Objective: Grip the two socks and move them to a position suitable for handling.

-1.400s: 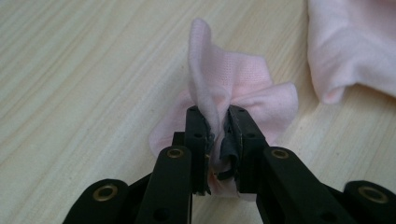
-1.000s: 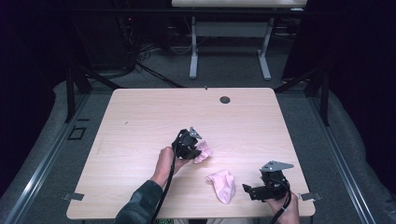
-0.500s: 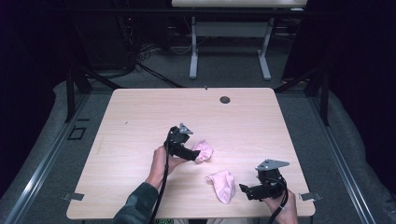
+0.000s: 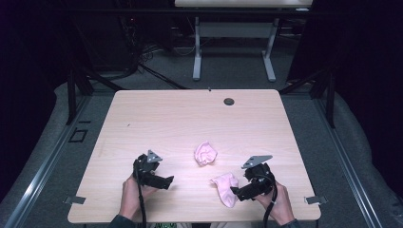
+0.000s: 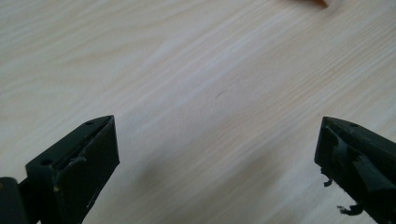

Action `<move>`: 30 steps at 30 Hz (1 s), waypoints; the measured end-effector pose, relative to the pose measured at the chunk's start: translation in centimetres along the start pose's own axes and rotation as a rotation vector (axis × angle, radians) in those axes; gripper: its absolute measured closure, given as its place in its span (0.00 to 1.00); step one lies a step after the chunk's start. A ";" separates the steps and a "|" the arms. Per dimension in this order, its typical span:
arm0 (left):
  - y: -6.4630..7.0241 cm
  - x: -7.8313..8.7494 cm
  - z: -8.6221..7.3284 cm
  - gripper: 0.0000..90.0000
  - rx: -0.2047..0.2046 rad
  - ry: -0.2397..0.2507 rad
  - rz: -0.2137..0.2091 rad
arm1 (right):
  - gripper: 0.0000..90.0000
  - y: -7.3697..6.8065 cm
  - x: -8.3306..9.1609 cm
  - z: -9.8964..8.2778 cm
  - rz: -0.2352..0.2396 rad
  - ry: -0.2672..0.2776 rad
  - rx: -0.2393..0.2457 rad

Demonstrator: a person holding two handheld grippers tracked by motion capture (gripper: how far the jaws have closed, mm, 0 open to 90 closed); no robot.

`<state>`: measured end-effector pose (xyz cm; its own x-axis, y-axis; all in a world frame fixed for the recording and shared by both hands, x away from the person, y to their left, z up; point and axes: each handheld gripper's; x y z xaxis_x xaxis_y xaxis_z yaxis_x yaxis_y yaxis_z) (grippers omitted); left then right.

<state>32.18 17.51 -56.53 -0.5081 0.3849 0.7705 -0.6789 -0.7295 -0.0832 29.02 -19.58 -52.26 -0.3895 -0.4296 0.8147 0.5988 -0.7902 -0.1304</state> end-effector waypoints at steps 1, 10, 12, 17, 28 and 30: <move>0.0 0.2 -0.6 0.00 0.014 0.006 0.013 | 0.03 -0.3 -0.4 0.3 0.009 -0.010 0.010; 0.1 0.5 -3.2 0.00 0.054 0.025 0.041 | 0.28 -1.6 -5.5 2.1 0.005 -0.167 0.092; 0.2 0.4 -3.4 0.00 0.056 0.028 0.046 | 0.33 -1.6 -6.0 1.9 -0.012 -0.179 0.089; 0.5 0.3 -3.8 0.00 0.057 0.050 0.056 | 0.79 -1.4 -5.6 1.7 0.004 -0.127 0.045; 0.8 0.6 -3.8 0.00 0.049 0.065 0.070 | 0.84 -5.4 -4.2 3.7 0.063 -0.059 0.044; 0.8 0.8 -3.7 0.00 0.044 0.067 0.068 | 0.83 -6.2 -5.3 4.0 0.077 -0.086 0.049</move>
<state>29.27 19.33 -58.26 -0.5873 0.3697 0.7200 -0.6187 -0.7786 -0.1049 30.15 -10.72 -53.50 -0.2808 -0.4470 0.8493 0.6590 -0.7332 -0.1680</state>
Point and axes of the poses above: each handheld gripper's, and its own axes: x roughly backward along the jaws, z roughly out of its top, y roughly to its right, and after that the axes turned 9 degrees about -x, right-handed
